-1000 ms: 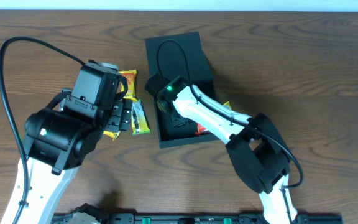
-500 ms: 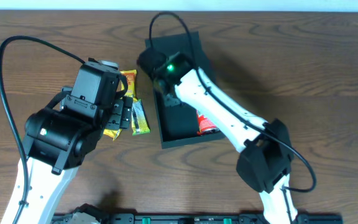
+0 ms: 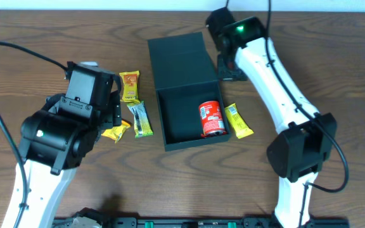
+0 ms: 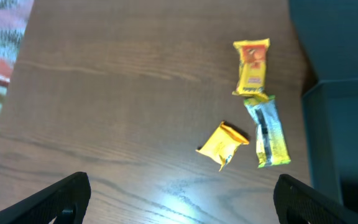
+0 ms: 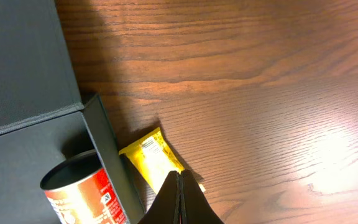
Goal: Pack container
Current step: 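Withdraw the right gripper from the box and move toward the yellow packet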
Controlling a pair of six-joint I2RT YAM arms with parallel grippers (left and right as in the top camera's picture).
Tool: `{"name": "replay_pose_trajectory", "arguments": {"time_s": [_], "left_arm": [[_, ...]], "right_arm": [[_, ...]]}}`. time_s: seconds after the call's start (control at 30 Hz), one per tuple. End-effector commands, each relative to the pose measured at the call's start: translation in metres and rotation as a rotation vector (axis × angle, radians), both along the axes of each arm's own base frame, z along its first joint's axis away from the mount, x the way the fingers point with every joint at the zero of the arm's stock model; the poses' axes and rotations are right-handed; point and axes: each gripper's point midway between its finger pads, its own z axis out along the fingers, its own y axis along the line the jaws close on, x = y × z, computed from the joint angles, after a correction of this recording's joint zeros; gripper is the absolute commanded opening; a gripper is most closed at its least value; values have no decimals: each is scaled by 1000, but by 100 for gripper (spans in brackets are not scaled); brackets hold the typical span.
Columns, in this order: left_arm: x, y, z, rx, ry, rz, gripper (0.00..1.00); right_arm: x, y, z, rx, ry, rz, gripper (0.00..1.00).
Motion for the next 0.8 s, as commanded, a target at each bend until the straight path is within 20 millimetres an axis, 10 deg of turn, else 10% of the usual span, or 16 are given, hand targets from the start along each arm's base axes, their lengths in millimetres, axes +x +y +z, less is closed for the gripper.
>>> {"name": "replay_pose_trajectory", "arguments": {"time_s": [0.0,0.4,0.63,0.77], "left_arm": [[-3,1,-33,-38,82,1,95],[22,-22,-93,-275,141,-16,95],[36,-37,-113,-333,196,-44,95],[46,-40,-117,-340,182,-51,95]], "right_arm": [[-1,-2,15,75,-10,20,2],[-3,-21,40,138,-41,59,1],[-37,-59,99,92,-124,52,2],[-66,-68,100,84,-147,52,2]]}}
